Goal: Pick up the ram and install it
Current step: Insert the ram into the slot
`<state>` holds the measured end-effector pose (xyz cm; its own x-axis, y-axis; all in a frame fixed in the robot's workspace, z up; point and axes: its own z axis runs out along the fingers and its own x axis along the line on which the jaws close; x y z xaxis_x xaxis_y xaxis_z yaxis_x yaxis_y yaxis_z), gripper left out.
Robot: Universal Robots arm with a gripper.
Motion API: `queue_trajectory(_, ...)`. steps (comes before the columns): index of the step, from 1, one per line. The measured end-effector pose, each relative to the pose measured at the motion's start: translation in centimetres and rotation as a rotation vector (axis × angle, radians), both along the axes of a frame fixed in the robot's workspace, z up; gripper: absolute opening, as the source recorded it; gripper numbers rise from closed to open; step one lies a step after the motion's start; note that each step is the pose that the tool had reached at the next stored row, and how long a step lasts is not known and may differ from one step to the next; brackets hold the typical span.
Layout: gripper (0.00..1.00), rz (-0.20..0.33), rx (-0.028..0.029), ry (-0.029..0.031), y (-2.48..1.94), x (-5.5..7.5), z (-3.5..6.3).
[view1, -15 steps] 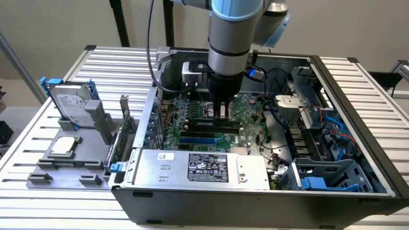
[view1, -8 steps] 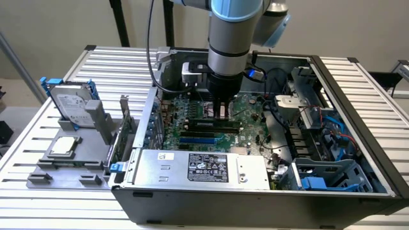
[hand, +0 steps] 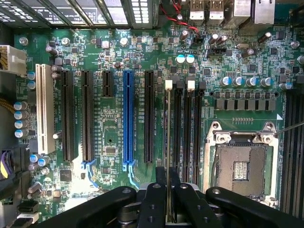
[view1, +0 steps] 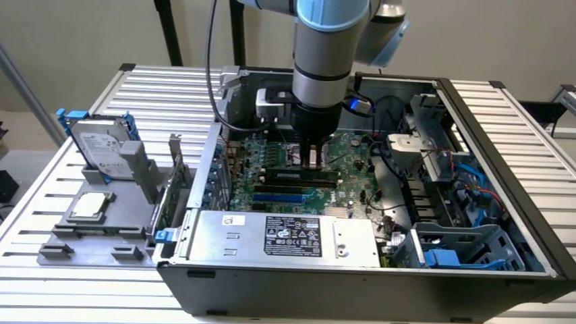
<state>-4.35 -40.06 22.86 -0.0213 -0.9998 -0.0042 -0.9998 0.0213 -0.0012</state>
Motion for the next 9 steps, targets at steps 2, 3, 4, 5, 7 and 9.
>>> queue_trajectory(2,0.14,0.000,0.0000,0.0000,0.03,0.00,-0.05)
queue_trajectory(3,0.14,0.000,-0.0001,0.0000,0.05,0.00,-0.07)
queue_trajectory(4,0.14,0.000,0.0000,0.0000,0.08,-0.01,-0.09)
queue_trajectory(5,0.14,0.000,0.0000,0.0000,0.12,0.00,-0.11)
queue_trajectory(7,0.14,0.000,0.0001,-0.0001,0.17,0.00,-0.15)
queue_trajectory(9,0.14,0.000,-0.0003,0.0001,0.18,0.00,-0.17)
